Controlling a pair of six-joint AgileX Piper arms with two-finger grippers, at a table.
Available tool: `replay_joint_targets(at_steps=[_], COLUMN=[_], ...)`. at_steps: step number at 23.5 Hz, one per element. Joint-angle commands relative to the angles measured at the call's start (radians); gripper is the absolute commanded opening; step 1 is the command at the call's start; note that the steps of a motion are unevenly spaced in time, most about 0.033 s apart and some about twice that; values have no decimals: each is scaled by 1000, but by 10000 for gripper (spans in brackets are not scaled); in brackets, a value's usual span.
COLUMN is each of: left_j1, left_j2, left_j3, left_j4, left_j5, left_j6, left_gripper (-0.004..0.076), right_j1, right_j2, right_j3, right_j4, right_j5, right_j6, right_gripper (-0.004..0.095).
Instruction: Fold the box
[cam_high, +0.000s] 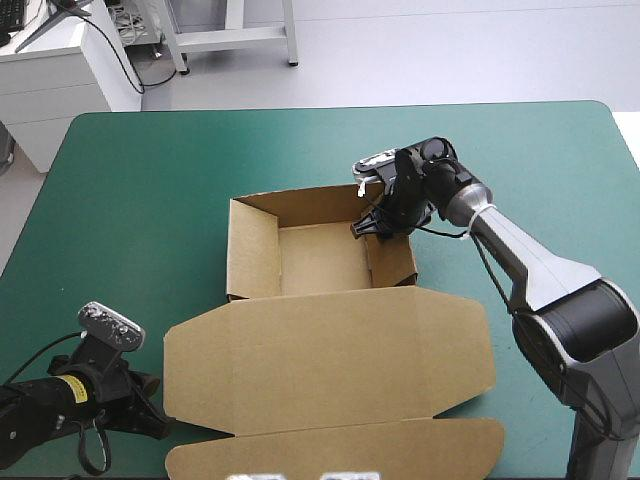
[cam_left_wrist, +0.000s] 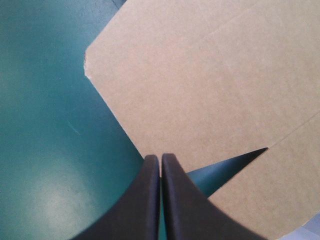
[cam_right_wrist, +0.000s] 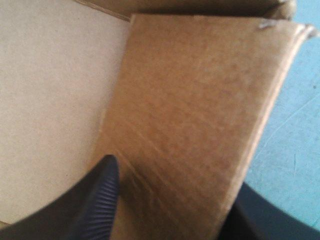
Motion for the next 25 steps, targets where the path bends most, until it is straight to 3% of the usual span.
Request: replay_joint_targets(at_steps=[1,2,13,19,25], left_j1=[-8,-8,-8,-8,-8], left_j2=[2,2,2,2,2], left_j3=[-24,-24,-24,-24,-23], left_j4=[-19,-19,-19,-23,-23], left_j5=[-44,-44,-29,-30,-39], left_j6=[-6,-6,-6,-6,-6], left_gripper=[-8,-8,-8,-8,-8], right_j1=[1,1,-35,-178,-403], right_j2=[-56,-56,-66,-102,-118], right_j3=[-28,-28,-190,-273,-273], right_j4=[-7,-7,-118,-118,-118], right_j5=[-24,-22,11,40,59], right_j6=[0,-5,-14,-44,-44], right_gripper=[98,-6,-19,-19,-19])
